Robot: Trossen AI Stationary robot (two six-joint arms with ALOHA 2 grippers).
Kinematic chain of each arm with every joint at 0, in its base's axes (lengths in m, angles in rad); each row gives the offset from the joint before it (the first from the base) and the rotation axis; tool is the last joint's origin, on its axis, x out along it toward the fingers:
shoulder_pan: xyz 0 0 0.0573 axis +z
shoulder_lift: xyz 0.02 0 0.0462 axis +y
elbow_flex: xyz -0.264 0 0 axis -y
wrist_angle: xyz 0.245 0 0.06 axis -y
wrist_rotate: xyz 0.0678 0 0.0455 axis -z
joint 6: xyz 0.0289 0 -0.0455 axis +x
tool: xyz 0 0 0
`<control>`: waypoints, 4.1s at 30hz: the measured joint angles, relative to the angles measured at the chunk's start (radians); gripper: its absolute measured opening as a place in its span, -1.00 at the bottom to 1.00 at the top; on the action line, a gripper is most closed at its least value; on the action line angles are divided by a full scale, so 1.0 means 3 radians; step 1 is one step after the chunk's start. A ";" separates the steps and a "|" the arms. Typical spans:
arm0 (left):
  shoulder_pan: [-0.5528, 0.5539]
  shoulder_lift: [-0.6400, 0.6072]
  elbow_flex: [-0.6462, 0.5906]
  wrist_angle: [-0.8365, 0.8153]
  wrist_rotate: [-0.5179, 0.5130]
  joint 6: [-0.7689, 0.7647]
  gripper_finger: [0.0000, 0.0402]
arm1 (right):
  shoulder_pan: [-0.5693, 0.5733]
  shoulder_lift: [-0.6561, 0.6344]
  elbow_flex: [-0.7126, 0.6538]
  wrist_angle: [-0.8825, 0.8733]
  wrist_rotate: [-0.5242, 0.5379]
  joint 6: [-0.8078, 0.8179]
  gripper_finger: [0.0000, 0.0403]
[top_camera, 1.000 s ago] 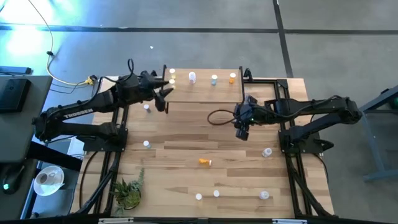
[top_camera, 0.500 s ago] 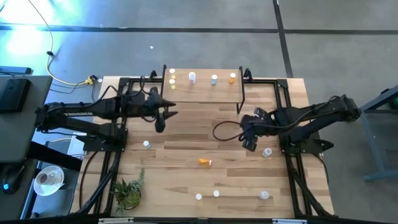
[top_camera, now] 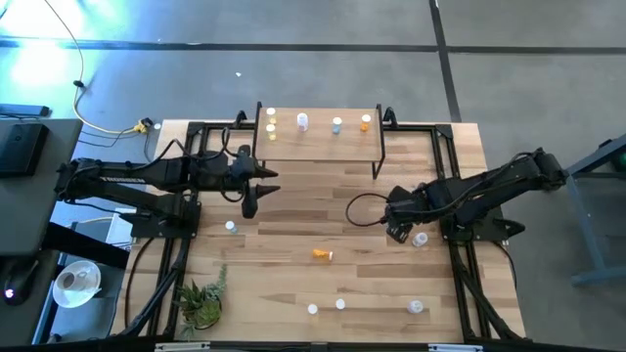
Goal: Pick and place medicine bottles onto shelf by color
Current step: Put the top transparent pill bottle on the shelf aligned with the transparent pill bottle
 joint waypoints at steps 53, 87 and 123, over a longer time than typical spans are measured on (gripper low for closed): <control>-0.0007 0.0000 -0.0001 -0.0074 -0.0239 -0.0164 -0.14 | 0.0698 0.0005 -0.0486 -0.0170 -0.0694 0.0163 0.07; -0.0008 0.0000 -0.0003 -0.0149 -0.0248 -0.0166 -0.14 | 0.0697 0.0005 -0.1011 0.0426 -0.0704 0.0192 0.09; -0.0003 0.0001 -0.0003 -0.0416 -0.0261 -0.0288 -0.14 | 0.0277 0.0006 -0.0186 0.0617 -0.0431 -0.0004 -0.36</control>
